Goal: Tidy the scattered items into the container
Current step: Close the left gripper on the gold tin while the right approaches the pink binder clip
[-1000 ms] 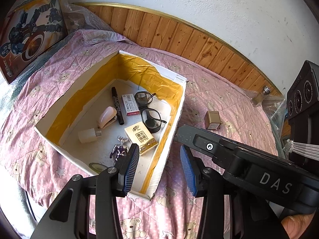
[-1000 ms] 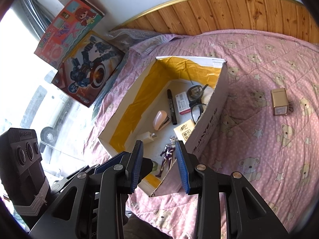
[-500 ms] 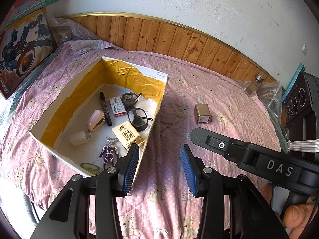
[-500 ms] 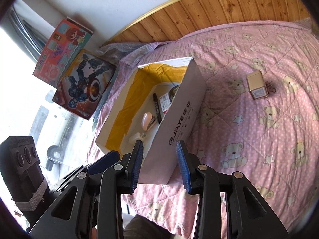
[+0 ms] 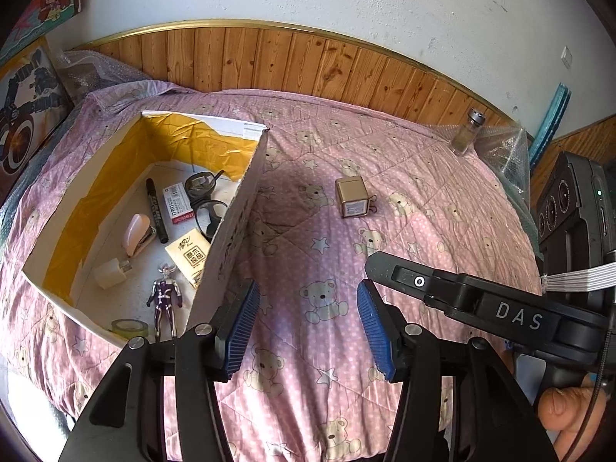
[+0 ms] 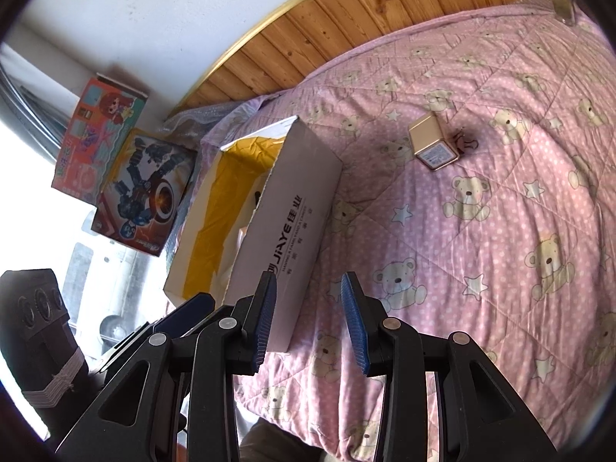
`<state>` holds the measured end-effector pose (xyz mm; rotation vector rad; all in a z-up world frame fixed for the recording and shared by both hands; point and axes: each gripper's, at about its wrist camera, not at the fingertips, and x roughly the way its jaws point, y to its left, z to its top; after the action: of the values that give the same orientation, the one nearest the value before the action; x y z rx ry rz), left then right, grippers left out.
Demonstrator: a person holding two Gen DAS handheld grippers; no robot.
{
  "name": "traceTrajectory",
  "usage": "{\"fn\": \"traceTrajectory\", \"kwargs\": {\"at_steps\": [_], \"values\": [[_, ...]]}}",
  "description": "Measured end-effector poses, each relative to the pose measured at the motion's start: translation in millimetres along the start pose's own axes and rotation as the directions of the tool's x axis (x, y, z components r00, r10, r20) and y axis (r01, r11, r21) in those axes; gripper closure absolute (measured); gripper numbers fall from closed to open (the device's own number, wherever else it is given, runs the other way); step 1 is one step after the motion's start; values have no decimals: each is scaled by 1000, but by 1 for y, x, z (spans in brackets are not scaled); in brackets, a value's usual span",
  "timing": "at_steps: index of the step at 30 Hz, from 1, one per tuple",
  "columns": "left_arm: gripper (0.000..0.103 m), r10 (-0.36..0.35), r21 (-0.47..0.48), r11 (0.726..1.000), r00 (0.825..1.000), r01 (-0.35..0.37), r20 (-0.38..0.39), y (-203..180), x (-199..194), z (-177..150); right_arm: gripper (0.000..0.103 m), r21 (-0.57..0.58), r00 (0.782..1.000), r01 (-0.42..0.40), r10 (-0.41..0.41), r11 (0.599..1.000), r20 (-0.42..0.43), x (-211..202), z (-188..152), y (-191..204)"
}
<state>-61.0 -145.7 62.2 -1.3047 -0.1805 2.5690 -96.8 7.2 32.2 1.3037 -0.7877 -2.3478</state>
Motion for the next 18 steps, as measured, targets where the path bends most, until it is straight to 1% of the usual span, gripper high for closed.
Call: {"fn": "traceTrajectory", "kwargs": {"at_steps": [4, 12, 18], "values": [[46, -18, 7, 1000, 999, 18, -30, -10, 15, 4, 64, 35, 1000, 9, -9, 999, 13, -4, 7, -19], [46, -39, 13, 999, 994, 41, -106, -29, 60, 15, 64, 112, 999, 37, -39, 993, 22, -4, 28, -67], [46, -62, 9, 998, 988, 64, -140, -42, 97, 35, 64, 159, 998, 55, -60, 986, 27, 0, 50, -99]]}}
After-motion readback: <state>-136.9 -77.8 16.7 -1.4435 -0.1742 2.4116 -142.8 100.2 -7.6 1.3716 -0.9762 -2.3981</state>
